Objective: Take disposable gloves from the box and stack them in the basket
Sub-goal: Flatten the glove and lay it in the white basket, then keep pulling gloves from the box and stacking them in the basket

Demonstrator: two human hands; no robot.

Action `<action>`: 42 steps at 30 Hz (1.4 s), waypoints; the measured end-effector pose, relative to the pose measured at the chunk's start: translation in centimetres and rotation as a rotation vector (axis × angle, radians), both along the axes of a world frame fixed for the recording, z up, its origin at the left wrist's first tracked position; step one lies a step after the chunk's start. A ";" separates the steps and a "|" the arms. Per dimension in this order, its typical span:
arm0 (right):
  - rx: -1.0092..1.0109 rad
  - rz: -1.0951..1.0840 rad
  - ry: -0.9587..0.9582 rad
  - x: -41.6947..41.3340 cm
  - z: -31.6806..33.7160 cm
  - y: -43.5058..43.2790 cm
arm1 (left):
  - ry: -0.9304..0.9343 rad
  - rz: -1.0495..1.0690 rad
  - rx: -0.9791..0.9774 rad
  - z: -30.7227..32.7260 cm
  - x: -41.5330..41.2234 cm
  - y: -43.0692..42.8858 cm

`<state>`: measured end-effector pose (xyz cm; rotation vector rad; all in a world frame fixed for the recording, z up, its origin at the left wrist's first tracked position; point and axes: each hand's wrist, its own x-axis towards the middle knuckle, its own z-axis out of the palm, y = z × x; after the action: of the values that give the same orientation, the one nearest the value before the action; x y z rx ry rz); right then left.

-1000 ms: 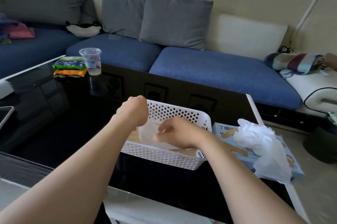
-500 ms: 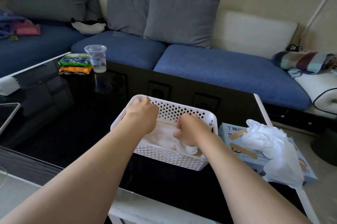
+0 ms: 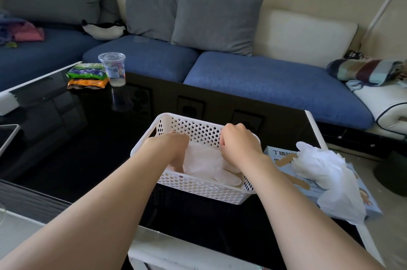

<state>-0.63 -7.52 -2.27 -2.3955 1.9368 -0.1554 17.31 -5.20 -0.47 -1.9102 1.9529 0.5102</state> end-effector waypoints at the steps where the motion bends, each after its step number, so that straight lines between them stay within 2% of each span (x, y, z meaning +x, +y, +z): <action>1: 0.003 0.006 -0.025 -0.1 0.5 0.0 | -0.004 -0.002 0.001 0.1 0.0 0.0; 3: 0.074 0.039 -0.043 -0.7 1.1 0.3 | 0.000 -0.007 -0.009 0.0 0.0 0.0; 8: 0.322 0.129 0.103 -1.3 0.6 1.4 | -0.012 -0.005 0.014 -0.8 -0.1 -0.3; 11: 0.338 0.134 0.146 -0.9 0.8 1.8 | -0.056 -0.004 0.034 -1.1 -0.2 -0.4; 15: 0.281 0.128 0.071 -0.6 1.8 1.9 | -0.077 -0.017 0.031 -1.1 -0.6 -0.7; 17: 0.158 0.080 0.005 -0.7 2.8 2.1 | -0.008 -0.035 0.001 -0.6 -0.9 -0.6; 20: -0.028 -0.051 -0.132 -1.7 4.3 2.7 | 0.225 -0.132 -0.045 0.5 -2.2 0.0; 23: -0.074 -0.172 -0.227 -3.5 5.5 3.5 | 0.449 -0.194 -0.011 1.3 -4.6 1.3; 25: -0.070 -0.212 -0.249 -4.7 6.2 4.3 | 0.532 -0.228 0.001 1.4 -6.3 1.9; 31: -0.130 -0.263 -0.305 -8.8 7.8 6.3 | 0.529 -0.286 -0.061 0.7 -10.2 2.3; 35: -0.122 -0.382 -0.161 -12.0 8.1 6.8 | 0.497 -0.303 -0.108 0.1 -11.9 1.8; 38: -0.014 -0.553 -0.082 -13.3 8.2 7.5 | 0.504 -0.325 -0.144 0.0 -13.2 1.5; 42: 0.150 -0.636 -0.054 -14.7 7.7 8.4 | 0.597 -0.346 -0.198 -0.2 -15.3 1.7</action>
<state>-15.29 0.91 5.45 -1.5962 2.5042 -0.0926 2.01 -3.51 -0.68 -1.5794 2.7330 0.8838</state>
